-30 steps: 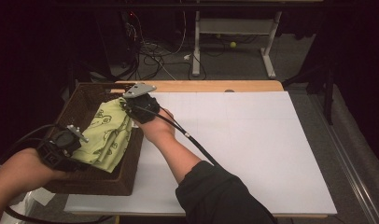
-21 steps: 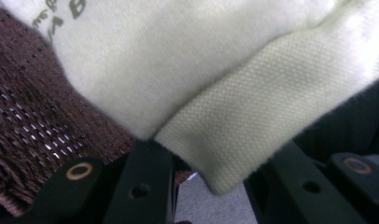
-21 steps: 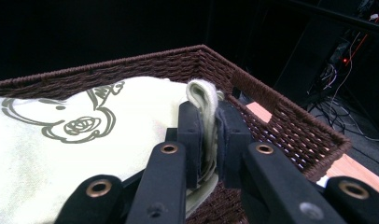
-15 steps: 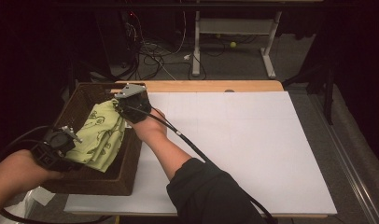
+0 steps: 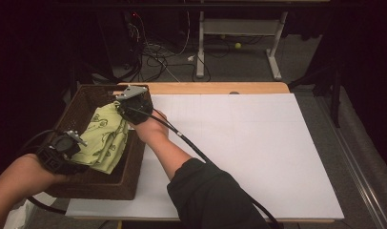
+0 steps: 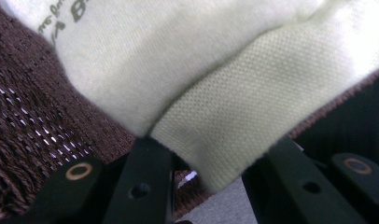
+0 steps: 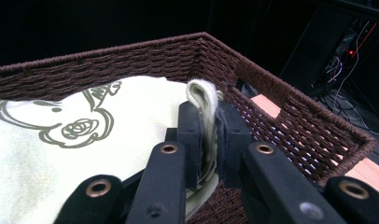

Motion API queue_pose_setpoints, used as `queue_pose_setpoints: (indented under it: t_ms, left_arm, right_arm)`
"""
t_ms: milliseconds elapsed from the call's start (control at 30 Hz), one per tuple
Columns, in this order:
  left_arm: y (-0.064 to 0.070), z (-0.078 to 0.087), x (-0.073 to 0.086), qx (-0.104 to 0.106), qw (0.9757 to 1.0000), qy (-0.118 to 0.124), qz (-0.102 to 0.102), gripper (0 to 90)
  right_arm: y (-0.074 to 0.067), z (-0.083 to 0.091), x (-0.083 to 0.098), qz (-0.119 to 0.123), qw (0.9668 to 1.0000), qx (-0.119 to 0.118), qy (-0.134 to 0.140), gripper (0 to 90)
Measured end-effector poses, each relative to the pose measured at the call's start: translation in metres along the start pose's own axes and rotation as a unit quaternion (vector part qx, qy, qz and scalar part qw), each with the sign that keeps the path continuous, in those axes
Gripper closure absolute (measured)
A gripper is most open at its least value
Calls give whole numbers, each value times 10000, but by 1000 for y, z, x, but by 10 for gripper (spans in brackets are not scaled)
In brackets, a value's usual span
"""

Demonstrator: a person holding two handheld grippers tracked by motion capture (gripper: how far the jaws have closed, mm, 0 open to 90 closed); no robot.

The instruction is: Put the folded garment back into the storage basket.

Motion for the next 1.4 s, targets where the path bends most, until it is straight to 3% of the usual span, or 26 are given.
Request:
queue_pose_setpoints:
  t_ms: [200,367,633,700,733,767,800,833,867,933,1067,1200,1233,1300,1400]
  left_arm:
    - [-7,1,-2,106,9997,83,204,742]
    - [-9,3,-3,23,9997,33,245,740]
    - [-9,5,-6,-120,9992,169,339,734]
    - [-12,5,-6,-174,9982,354,451,726]
    - [-14,2,-7,-171,9980,322,523,662]
    - [-16,-2,-7,-162,9976,230,627,517]
    - [-18,-7,-7,-185,9969,85,766,329]
    - [-19,-12,-7,-182,9959,22,882,199]
    - [-19,-14,-7,-141,9953,11,954,133]
    - [-19,-16,-6,-29,9954,32,959,68]
    - [-16,-13,-9,38,9958,161,902,62]
    - [-12,-14,-27,62,9960,527,719,131]
    - [-12,-14,-27,62,9960,527,719,158]
    - [-12,-26,-42,91,9970,483,604,193]
    - [-14,-43,-55,33,9983,282,505,272]
  right_arm:
    - [3,-6,0,-33,10000,20,-19,832]
    - [3,-10,-2,3,10000,8,-27,831]
    - [4,-16,-11,31,10000,73,13,831]
    - [5,-19,-13,20,10000,74,16,825]
    - [6,-22,-13,30,9999,130,34,793]
    - [8,-25,-12,37,9997,238,59,677]
    - [10,-28,-10,7,9994,331,62,502]
    - [11,-31,-7,-107,9996,259,-82,396]
    - [12,-33,-3,-163,9995,157,-242,337]
    - [13,-29,2,-129,9997,124,-187,238]
    - [17,-14,8,-312,9994,-58,-114,133]
    - [23,6,15,-357,9992,-150,-58,35]
    - [23,6,15,-357,9992,-150,-58,35]
    - [27,22,22,-330,9994,-133,12,4]
    - [31,37,29,-299,9995,-122,52,4]
Point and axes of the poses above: each handheld gripper's, and its own axes: z roughly backward along the jaws, x roughly out of its underside, y roughly to its right, the point moved 3 cm from there along -z, roughly forward along the jaws, and after that the axes turned 13 degrees about x, right-handed, at the moved point
